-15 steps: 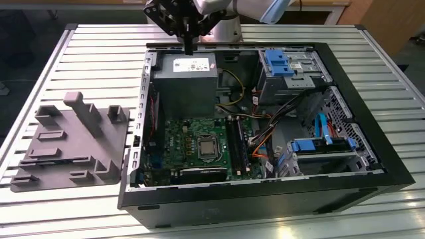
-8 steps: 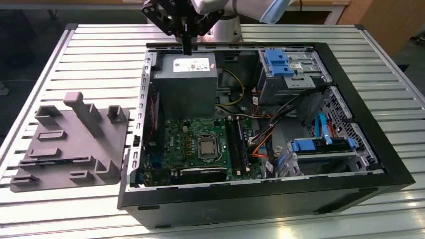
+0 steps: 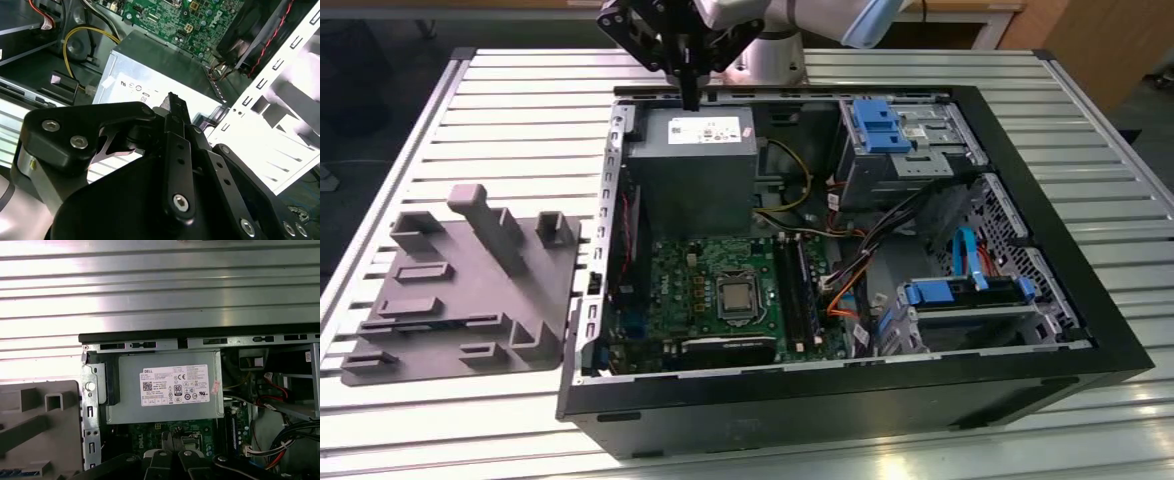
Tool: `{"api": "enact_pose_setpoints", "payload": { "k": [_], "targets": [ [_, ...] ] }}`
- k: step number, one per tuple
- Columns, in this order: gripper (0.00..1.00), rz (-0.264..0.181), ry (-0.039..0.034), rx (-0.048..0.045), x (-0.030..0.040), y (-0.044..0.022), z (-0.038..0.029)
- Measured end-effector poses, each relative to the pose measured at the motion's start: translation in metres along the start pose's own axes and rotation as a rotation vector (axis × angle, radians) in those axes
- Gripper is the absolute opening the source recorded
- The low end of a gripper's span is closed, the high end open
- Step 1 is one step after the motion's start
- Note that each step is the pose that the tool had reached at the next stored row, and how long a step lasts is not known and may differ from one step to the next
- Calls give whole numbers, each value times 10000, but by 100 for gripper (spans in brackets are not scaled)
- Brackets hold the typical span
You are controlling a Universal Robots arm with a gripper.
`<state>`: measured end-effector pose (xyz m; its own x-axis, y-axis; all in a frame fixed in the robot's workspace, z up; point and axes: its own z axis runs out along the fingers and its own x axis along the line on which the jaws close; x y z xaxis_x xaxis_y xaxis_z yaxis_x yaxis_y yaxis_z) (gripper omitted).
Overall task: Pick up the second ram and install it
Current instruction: 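Reach for the second ram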
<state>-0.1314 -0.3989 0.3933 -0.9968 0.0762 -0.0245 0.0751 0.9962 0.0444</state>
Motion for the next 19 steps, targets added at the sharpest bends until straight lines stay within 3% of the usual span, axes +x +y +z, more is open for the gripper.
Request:
{"api": "enact_pose_setpoints", "payload": {
  "k": [19],
  "targets": [
    [11,-1,1,1,74,-5,-3]
  ]
}}
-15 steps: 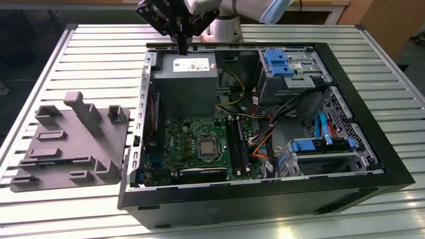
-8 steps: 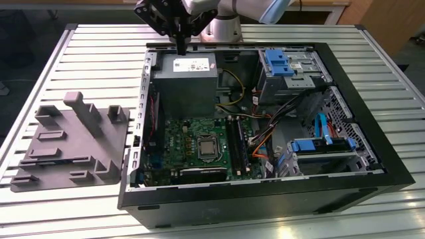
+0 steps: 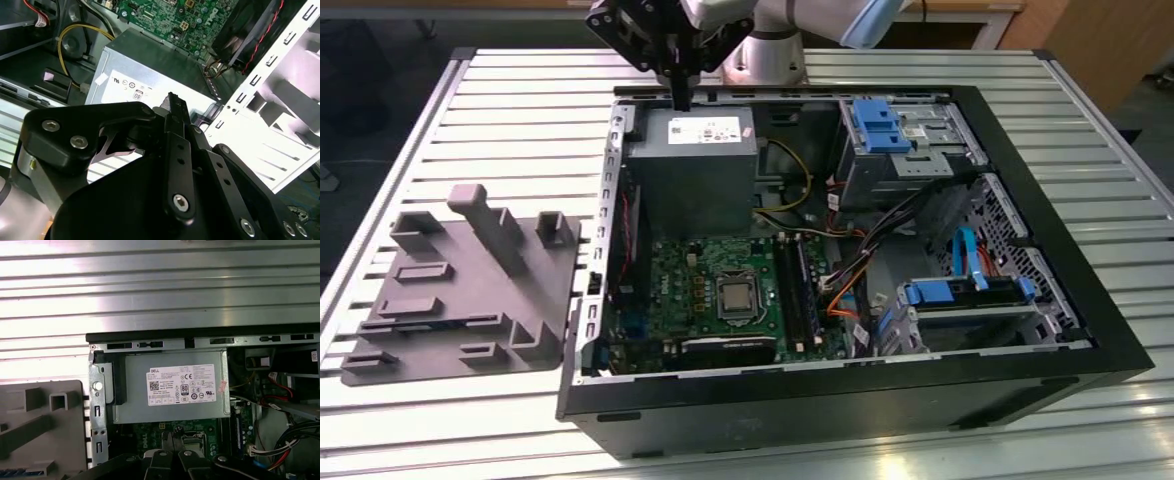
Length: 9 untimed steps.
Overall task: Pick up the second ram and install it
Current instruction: 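Reach for the second ram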
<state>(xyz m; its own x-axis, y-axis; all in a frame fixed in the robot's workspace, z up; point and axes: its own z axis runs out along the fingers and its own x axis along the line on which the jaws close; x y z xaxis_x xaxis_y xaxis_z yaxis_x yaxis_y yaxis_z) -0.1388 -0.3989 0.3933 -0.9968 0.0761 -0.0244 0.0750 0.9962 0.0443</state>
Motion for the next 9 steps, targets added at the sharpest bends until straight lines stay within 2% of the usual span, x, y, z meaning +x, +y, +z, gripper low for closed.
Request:
{"api": "enact_pose_setpoints", "payload": {
  "k": [9],
  "targets": [
    [11,2,0,0,23,-2,0]
  ]
}}
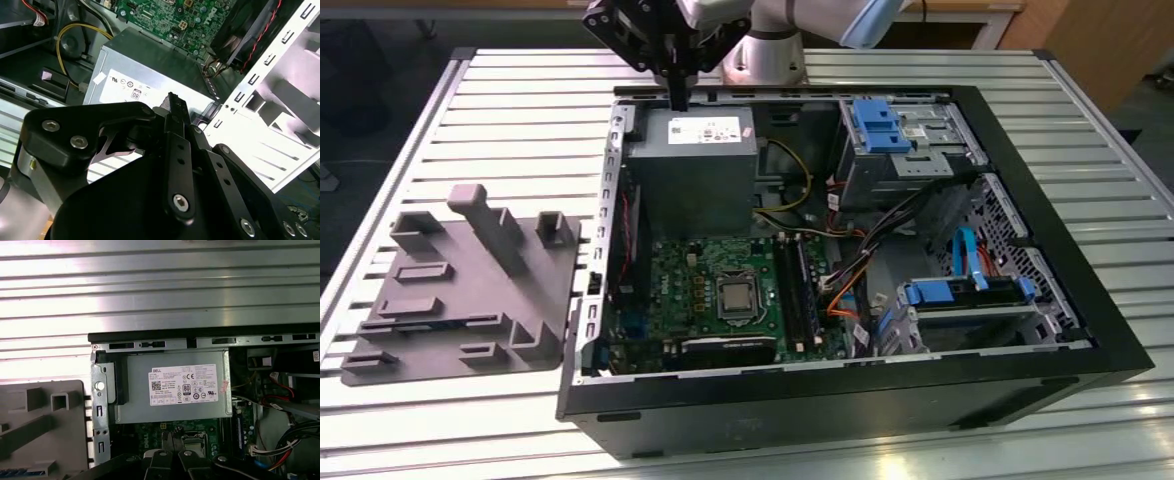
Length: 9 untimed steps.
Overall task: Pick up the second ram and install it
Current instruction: 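Reach for the second ram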
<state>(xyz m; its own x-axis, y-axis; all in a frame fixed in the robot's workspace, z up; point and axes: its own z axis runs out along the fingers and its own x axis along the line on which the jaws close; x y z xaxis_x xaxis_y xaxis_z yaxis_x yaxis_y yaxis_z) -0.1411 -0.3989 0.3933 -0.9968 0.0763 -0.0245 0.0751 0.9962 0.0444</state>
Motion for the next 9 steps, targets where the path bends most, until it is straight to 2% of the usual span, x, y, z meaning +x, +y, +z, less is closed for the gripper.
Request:
{"api": "enact_pose_setpoints", "payload": {
  "k": [9],
  "targets": [
    [11,-1,0,1,32,-2,-1]
  ]
}}
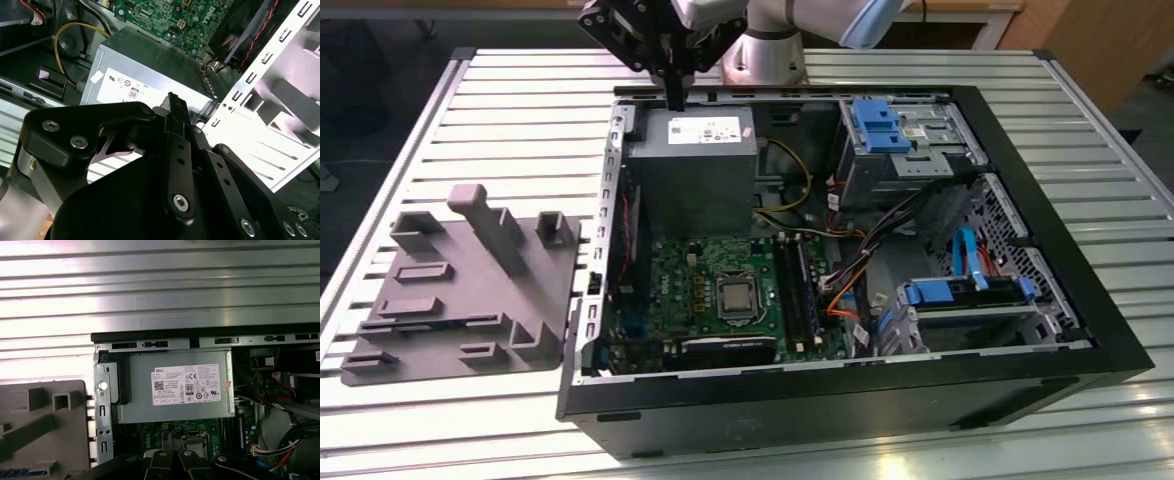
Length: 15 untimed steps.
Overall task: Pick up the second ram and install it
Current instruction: 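Reach for the second ram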
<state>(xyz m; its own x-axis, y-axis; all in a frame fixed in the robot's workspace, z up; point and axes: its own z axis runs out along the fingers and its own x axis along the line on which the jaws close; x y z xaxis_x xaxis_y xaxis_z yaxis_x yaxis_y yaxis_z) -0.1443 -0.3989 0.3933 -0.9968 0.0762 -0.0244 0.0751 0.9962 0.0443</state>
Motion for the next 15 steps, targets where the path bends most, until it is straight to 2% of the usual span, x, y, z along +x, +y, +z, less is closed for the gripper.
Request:
{"api": "enact_pose_setpoints", "payload": {
  "k": [15],
  "targets": [
    [11,1,0,0,62,-5,-2]
  ]
}}
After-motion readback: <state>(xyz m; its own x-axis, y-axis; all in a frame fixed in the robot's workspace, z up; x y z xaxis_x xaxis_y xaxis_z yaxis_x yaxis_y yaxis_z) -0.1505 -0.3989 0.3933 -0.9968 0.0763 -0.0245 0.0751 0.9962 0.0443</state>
